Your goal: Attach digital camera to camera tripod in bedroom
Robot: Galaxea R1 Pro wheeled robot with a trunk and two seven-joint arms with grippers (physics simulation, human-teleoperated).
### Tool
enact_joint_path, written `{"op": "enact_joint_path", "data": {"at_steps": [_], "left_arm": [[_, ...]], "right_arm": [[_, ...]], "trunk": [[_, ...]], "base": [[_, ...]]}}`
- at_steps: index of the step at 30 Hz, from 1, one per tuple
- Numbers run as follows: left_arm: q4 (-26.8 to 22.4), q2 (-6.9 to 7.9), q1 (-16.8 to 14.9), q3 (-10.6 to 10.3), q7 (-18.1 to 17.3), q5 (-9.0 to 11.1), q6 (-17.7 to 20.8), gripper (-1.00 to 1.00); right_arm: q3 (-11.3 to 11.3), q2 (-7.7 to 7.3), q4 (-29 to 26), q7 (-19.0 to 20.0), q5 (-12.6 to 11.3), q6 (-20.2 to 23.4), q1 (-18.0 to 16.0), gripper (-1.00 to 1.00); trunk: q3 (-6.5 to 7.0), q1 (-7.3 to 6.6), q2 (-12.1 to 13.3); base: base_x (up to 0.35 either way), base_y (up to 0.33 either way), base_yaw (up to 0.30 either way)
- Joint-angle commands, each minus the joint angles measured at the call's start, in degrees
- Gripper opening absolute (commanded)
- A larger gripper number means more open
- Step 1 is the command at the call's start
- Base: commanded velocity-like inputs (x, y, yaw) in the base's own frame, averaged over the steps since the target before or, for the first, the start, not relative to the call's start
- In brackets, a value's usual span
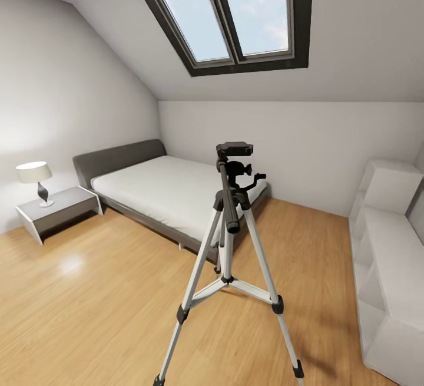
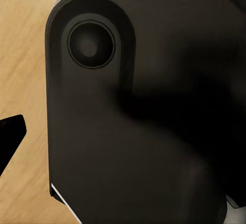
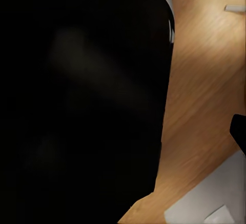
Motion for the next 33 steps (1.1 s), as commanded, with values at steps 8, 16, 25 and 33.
{"op": "enact_joint_path", "data": {"at_steps": [8,16,25,33], "left_arm": [[0.01,-0.01,-0.01,0.04,-0.01,0.45,-0.14,1.00],[0.01,-0.01,-0.01,0.04,0.04,0.47,-0.14,1.00],[0.03,-0.01,-0.01,0.04,0.08,0.47,-0.14,1.00],[-0.07,-0.01,0.08,0.33,0.05,1.45,-0.15,1.00]], "right_arm": [[0.78,-0.30,-8.47,0.95,1.11,8.11,-0.24,1.00],[-0.33,-3.29,-59.00,2.42,0.34,38.15,-0.44,1.00],[-6.53,-5.37,-84.93,5.80,0.01,56.74,-0.45,1.00],[-6.35,-6.83,-87.22,8.64,0.51,61.06,-2.39,1.00]], "trunk": [[-0.04,0.00,-0.03],[-0.04,0.00,-0.03],[-0.04,0.00,-0.03],[-0.04,0.00,-0.03]], "base": [[0.000,0.000,0.000],[0.000,0.000,0.000],[0.000,0.000,0.000],[0.000,0.000,0.000]]}}
